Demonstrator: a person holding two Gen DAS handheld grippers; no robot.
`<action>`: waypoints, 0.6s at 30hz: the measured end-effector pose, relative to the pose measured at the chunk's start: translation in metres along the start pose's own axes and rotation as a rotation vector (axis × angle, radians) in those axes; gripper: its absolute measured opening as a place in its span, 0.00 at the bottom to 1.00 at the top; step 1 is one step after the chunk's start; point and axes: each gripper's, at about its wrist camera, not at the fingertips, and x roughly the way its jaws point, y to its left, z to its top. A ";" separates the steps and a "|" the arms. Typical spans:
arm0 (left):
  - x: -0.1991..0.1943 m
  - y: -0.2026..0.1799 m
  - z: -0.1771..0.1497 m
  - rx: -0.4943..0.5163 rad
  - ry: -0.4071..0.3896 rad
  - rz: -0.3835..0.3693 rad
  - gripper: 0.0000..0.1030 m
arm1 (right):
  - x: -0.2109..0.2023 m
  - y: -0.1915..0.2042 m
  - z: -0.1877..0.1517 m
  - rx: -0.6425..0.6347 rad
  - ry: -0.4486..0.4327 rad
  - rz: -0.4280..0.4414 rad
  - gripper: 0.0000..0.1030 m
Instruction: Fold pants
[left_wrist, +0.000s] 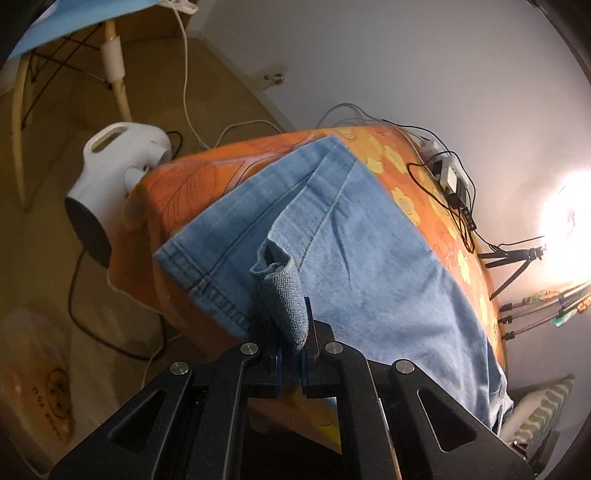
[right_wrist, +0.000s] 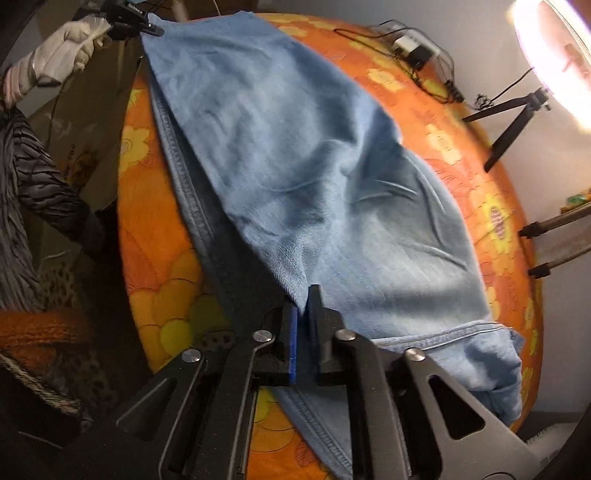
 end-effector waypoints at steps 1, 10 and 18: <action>0.001 -0.001 0.000 0.000 -0.004 0.003 0.05 | -0.005 -0.002 0.004 0.002 -0.007 0.031 0.13; 0.008 -0.001 0.002 0.009 0.001 -0.009 0.05 | -0.061 -0.009 0.125 -0.031 -0.236 0.211 0.14; 0.006 0.005 -0.001 0.008 -0.007 -0.023 0.05 | 0.015 0.020 0.311 -0.098 -0.332 0.312 0.14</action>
